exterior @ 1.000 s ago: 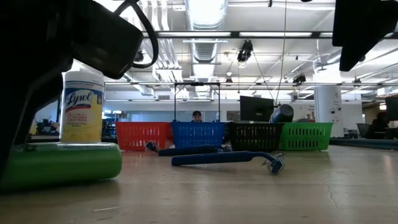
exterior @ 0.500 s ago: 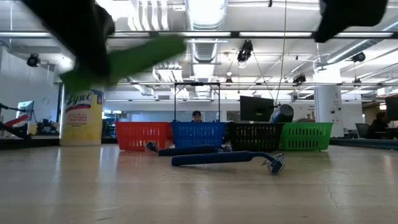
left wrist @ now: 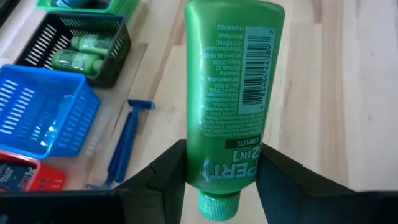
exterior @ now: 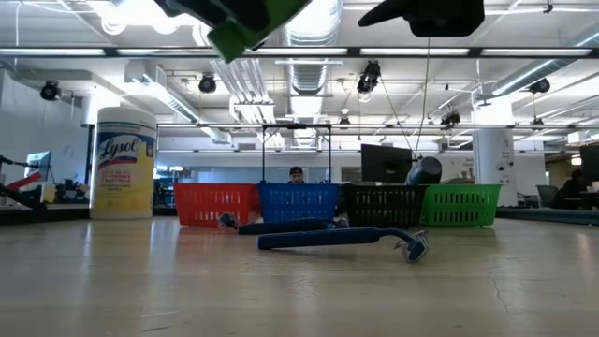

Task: Pick & Place Travel size toiletries
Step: Put the shampoo into the black basket

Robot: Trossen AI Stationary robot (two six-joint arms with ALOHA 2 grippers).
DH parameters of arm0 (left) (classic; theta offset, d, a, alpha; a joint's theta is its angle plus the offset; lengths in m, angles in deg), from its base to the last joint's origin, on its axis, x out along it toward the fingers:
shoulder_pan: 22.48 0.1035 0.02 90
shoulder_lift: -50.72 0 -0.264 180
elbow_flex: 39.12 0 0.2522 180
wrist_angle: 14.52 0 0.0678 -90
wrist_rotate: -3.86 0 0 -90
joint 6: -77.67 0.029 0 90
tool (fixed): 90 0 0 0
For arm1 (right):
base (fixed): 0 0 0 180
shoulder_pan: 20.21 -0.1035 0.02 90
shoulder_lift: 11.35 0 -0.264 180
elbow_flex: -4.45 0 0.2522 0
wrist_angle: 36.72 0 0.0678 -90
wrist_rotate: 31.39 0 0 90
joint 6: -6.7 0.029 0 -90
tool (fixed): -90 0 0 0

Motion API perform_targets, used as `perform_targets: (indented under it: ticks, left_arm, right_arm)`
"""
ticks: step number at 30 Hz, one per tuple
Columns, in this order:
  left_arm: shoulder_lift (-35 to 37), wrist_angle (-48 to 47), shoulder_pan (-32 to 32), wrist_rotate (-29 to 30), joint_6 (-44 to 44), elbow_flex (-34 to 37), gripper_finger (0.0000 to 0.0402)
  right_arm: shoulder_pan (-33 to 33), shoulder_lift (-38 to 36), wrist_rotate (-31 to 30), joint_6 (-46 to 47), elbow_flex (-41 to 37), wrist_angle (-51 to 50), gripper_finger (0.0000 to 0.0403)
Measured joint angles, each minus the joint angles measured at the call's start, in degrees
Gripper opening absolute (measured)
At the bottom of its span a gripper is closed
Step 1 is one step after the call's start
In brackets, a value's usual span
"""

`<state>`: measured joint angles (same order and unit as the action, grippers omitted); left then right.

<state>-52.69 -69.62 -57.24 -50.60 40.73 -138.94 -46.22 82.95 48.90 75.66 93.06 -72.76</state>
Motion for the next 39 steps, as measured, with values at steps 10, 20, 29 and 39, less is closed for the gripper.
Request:
perform_targets:
  ticks: [10, 20, 29, 39]
  left_arm:
    - [0.0, 3.6, 1.2, 0.0, 4.1, 0.1, 0.0161]
    - [0.0, 4.9, 3.0, 0.1, 5.6, 0.1, 0.0161]
    - [0.0, 5.2, 3.7, 0.2, 7.1, 0.1, 0.0173]
    - [0.3, 3.5, 3.6, 1.0, 4.2, 0.1, 0.0246]
  right_arm:
    - [2.3, 0.3, 0.8, 1.1, 0.0, 0.3, 0.0366]
    - [3.5, 0.3, 2.9, 1.8, 0.0, 0.3, 0.0269]
    - [4.4, 0.3, 3.0, 2.0, 0.0, 0.1, 0.0158]
    - [5.5, 0.3, 2.5, 0.1, -0.1, -6.8, 0.0086]
